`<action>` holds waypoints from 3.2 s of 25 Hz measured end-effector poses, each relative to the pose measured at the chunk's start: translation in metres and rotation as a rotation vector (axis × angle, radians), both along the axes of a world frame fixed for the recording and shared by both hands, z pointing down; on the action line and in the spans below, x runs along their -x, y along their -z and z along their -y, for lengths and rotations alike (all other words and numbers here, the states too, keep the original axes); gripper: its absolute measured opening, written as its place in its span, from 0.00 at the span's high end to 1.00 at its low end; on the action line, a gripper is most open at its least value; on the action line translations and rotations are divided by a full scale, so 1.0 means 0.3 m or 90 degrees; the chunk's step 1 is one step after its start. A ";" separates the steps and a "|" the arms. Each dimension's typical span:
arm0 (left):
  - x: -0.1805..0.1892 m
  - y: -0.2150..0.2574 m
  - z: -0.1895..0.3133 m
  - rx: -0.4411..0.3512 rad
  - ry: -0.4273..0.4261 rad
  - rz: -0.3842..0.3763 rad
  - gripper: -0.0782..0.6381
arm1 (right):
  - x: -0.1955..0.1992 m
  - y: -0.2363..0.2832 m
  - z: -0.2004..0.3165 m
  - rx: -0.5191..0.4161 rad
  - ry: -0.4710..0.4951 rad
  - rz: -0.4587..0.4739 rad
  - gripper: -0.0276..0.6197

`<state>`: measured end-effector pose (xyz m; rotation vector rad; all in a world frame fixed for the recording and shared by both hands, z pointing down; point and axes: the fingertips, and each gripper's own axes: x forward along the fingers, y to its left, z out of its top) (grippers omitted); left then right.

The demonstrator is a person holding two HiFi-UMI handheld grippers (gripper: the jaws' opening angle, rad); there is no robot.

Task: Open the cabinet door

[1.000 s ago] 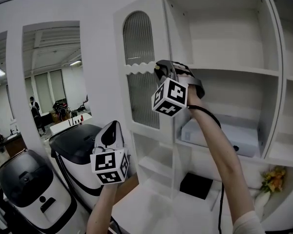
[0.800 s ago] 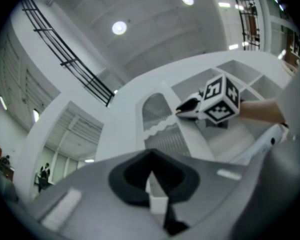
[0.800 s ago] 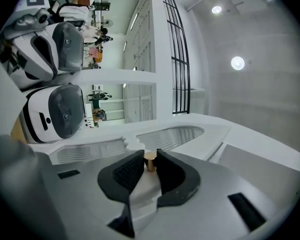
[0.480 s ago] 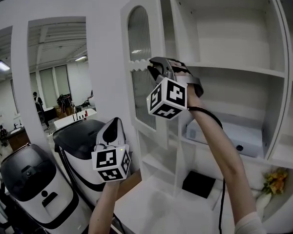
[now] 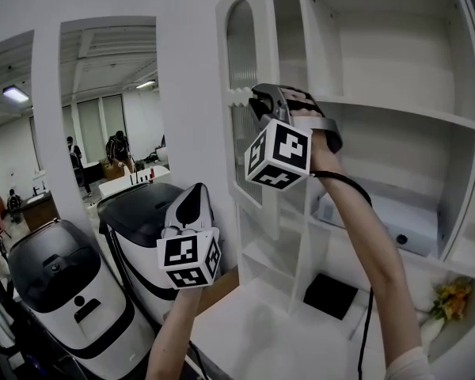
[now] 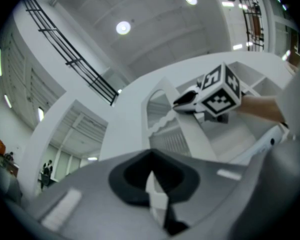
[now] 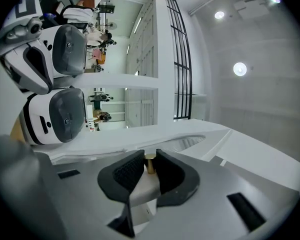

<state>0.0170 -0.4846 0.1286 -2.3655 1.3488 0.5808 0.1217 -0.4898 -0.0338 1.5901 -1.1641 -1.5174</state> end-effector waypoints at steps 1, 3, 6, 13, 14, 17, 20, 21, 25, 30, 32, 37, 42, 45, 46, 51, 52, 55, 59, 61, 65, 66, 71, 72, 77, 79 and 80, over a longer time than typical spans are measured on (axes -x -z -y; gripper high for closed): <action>-0.001 0.000 -0.003 -0.001 0.000 0.001 0.88 | 0.004 0.000 0.000 0.000 -0.002 0.000 0.85; 0.001 -0.004 -0.006 -0.003 0.002 0.006 0.88 | 0.016 -0.001 0.002 0.002 -0.006 0.002 0.85; 0.016 -0.015 -0.001 -0.001 0.010 0.008 0.88 | 0.035 -0.002 0.004 0.006 -0.009 -0.003 0.85; 0.054 -0.018 -0.006 0.002 0.022 0.006 0.88 | 0.070 -0.001 -0.010 0.006 0.040 0.021 0.85; 0.058 -0.017 -0.008 0.001 0.023 0.007 0.88 | 0.077 -0.001 -0.012 0.004 0.047 0.023 0.84; 0.070 -0.014 -0.011 0.000 0.029 0.011 0.88 | 0.097 -0.001 -0.016 0.003 0.069 0.028 0.84; 0.084 -0.010 -0.016 -0.001 0.033 0.010 0.88 | 0.117 0.003 -0.023 0.010 0.090 0.031 0.84; 0.089 -0.009 -0.019 -0.001 0.035 0.009 0.88 | 0.123 0.003 -0.026 0.010 0.096 0.030 0.84; 0.100 -0.007 -0.033 -0.004 0.041 0.009 0.88 | 0.152 0.003 -0.038 0.012 0.137 0.043 0.85; 0.134 -0.006 -0.055 -0.007 0.051 0.007 0.88 | 0.207 0.014 -0.052 -0.029 0.135 0.023 0.96; 0.157 -0.006 -0.057 -0.006 0.058 0.006 0.88 | 0.214 0.012 -0.046 -0.034 0.122 0.013 0.96; 0.197 -0.006 -0.051 0.002 0.067 -0.003 0.88 | 0.227 0.011 -0.052 -0.030 0.141 0.013 0.96; 0.183 -0.002 -0.058 -0.002 0.070 0.001 0.88 | 0.265 -0.007 -0.060 -0.015 0.166 -0.004 0.96; 0.188 -0.009 -0.058 0.001 0.072 0.003 0.88 | 0.296 -0.013 -0.065 -0.013 0.171 -0.016 0.96; 0.192 -0.013 -0.056 0.003 0.074 0.005 0.88 | 0.305 -0.014 -0.068 -0.007 0.179 -0.015 0.96; 0.220 -0.032 -0.042 0.016 0.084 0.001 0.88 | 0.334 -0.015 -0.079 0.029 0.231 -0.006 0.96; 0.222 -0.035 -0.041 0.017 0.085 0.000 0.88 | 0.335 -0.015 -0.079 0.027 0.232 -0.007 0.96; 0.218 -0.042 -0.042 0.019 0.088 0.001 0.88 | 0.338 -0.019 -0.075 0.010 0.228 -0.018 0.96; 0.211 -0.052 -0.047 0.021 0.092 0.007 0.88 | 0.358 -0.017 -0.082 -0.013 0.246 -0.022 0.96; 0.215 -0.060 -0.050 0.023 0.094 0.009 0.88 | 0.369 -0.013 -0.089 -0.028 0.265 -0.017 0.96; 0.236 -0.077 -0.054 0.027 0.101 0.013 0.88 | 0.377 -0.004 -0.098 -0.053 0.281 -0.007 0.96; 0.245 -0.080 -0.053 0.029 0.104 0.013 0.88 | 0.381 -0.005 -0.098 -0.057 0.281 -0.010 0.96; 0.290 -0.099 -0.054 0.037 0.117 0.002 0.88 | 0.462 -0.028 -0.089 -0.040 0.286 -0.049 0.96; 0.296 -0.102 -0.056 0.038 0.119 0.001 0.88 | 0.485 -0.029 -0.085 -0.036 0.286 -0.055 0.96; 0.332 -0.133 -0.058 0.051 0.128 0.010 0.88 | 0.570 -0.030 -0.057 -0.023 0.292 -0.050 0.96; 0.364 -0.145 -0.053 0.057 0.137 0.007 0.88 | 0.600 -0.032 -0.048 -0.018 0.298 -0.050 0.96; 0.381 -0.151 -0.049 0.059 0.141 0.005 0.88 | 0.618 -0.033 -0.042 -0.015 0.299 -0.053 0.96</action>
